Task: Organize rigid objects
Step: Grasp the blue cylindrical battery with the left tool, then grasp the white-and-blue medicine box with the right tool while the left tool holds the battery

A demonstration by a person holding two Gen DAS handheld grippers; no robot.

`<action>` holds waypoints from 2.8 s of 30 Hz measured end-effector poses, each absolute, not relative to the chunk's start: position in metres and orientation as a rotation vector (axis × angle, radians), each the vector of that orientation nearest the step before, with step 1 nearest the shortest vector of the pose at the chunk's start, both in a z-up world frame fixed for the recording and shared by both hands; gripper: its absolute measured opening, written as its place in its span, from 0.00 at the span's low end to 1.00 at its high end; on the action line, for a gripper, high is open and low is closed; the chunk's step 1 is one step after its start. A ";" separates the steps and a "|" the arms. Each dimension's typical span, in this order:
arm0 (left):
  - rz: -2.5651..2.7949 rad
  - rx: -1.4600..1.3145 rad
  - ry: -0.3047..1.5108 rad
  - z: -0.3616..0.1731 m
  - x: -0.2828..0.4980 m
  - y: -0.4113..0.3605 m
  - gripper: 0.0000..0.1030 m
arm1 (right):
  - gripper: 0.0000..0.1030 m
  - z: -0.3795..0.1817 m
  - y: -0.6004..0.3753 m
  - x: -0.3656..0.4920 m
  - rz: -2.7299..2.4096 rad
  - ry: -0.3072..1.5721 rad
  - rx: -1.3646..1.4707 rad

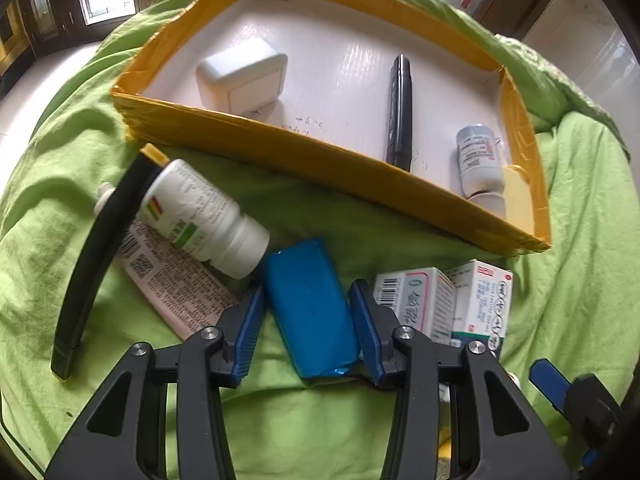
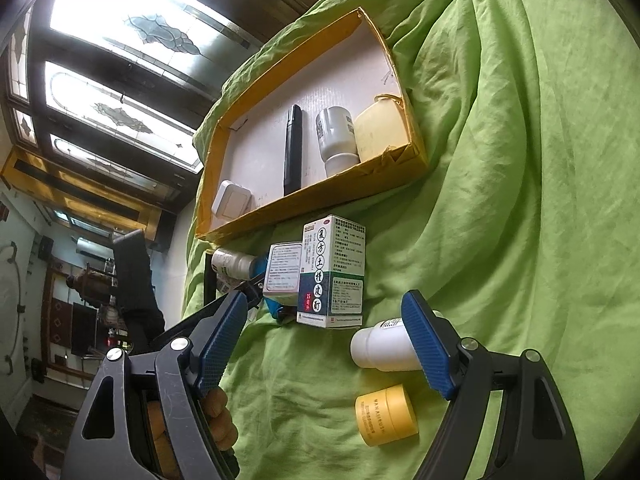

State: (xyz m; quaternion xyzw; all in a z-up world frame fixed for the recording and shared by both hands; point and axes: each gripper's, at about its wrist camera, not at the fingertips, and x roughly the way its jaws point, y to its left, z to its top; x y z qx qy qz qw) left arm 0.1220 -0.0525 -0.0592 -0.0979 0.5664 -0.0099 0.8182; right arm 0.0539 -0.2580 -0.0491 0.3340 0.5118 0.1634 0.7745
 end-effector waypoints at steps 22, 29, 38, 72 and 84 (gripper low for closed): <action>-0.225 -0.094 1.148 -0.054 0.028 -0.050 0.35 | 0.60 -0.045 -0.240 0.070 0.325 1.131 0.606; -0.198 -0.041 1.131 -0.055 0.030 -0.050 0.39 | 0.45 -0.061 -0.209 0.088 0.291 1.220 0.427; -0.188 0.040 1.124 -0.054 0.026 -0.060 0.34 | 0.33 -0.062 -0.211 0.076 0.295 1.190 0.376; -0.226 -0.272 0.949 -0.022 0.027 -0.011 0.30 | 0.33 -0.038 -0.218 0.066 0.358 1.054 0.471; -0.224 -0.290 0.934 -0.019 0.027 -0.007 0.30 | 0.33 -0.035 -0.221 0.067 0.356 1.035 0.499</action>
